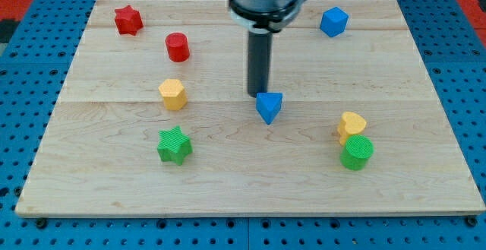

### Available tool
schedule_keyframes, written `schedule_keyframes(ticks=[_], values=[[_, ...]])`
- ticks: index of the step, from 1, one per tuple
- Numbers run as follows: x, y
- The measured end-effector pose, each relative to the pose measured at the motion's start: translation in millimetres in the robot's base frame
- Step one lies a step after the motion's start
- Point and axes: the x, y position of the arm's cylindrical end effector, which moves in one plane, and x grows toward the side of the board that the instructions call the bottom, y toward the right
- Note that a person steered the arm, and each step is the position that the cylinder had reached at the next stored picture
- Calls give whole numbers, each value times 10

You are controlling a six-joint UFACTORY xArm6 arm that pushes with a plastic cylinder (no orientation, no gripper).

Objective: Separate the red circle with the blue cube towards the red star

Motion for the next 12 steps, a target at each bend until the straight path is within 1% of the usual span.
schedule_keyframes(ticks=[1,2,3,4,5,6,7,8,9,10,11,12], values=[[321,-120],[719,562],[766,145],[607,-568],[96,-95],[329,833],[432,1042],[-371,1005],[-896,1983],[-1557,2176],[-1808,1454],[-1567,759]])
